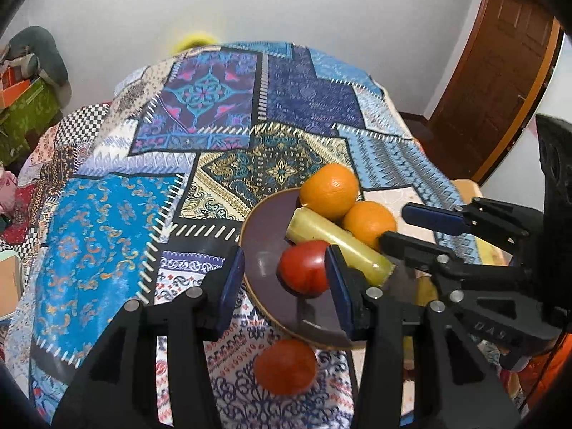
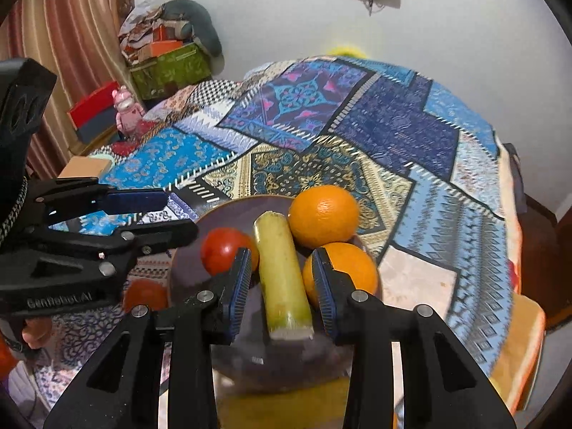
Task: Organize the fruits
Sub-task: 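Lower the cylinder and tomato onto the purple plate and open both tools, then grasp the second yellow cylinder with the right tool while the left tool grasps another tomato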
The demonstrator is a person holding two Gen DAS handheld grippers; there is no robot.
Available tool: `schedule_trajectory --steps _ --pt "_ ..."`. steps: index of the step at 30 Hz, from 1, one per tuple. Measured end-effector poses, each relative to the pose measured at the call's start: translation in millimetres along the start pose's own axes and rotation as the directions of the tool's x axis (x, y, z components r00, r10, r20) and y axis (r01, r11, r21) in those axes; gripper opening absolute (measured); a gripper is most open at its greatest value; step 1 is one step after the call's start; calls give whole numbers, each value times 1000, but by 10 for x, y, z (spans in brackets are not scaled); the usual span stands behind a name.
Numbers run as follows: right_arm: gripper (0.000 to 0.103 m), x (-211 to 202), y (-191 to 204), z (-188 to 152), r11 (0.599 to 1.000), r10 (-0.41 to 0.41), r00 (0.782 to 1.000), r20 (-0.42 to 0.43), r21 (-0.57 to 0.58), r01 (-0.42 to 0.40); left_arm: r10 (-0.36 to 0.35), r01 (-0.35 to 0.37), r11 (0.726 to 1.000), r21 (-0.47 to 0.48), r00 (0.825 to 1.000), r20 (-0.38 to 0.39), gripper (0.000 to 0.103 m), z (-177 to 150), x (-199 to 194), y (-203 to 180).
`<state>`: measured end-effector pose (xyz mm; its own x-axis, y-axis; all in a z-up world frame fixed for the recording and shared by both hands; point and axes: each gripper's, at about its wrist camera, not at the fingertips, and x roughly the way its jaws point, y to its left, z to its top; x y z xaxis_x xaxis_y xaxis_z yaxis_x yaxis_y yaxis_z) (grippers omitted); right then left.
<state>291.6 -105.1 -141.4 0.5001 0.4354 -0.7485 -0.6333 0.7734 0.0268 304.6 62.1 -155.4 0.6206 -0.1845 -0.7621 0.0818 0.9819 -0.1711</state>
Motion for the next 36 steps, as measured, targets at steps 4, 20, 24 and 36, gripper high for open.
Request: schedule_trajectory --steps 4,20,24,36 --pt "36 -244 -28 -58 999 -22 999 27 39 21 -5 5 1000 -5 1000 23 46 -50 -249 4" --pt "58 -480 -188 -768 960 -108 993 -45 254 116 -2 2 1000 6 999 -48 48 -639 -451 25" --pt "59 -294 -152 -886 948 -102 989 -104 291 128 -2 4 1000 19 997 -75 48 -745 -316 -14" --pt "80 59 -20 -891 920 -103 980 -169 359 158 23 -17 999 46 991 -132 48 -724 129 -41"
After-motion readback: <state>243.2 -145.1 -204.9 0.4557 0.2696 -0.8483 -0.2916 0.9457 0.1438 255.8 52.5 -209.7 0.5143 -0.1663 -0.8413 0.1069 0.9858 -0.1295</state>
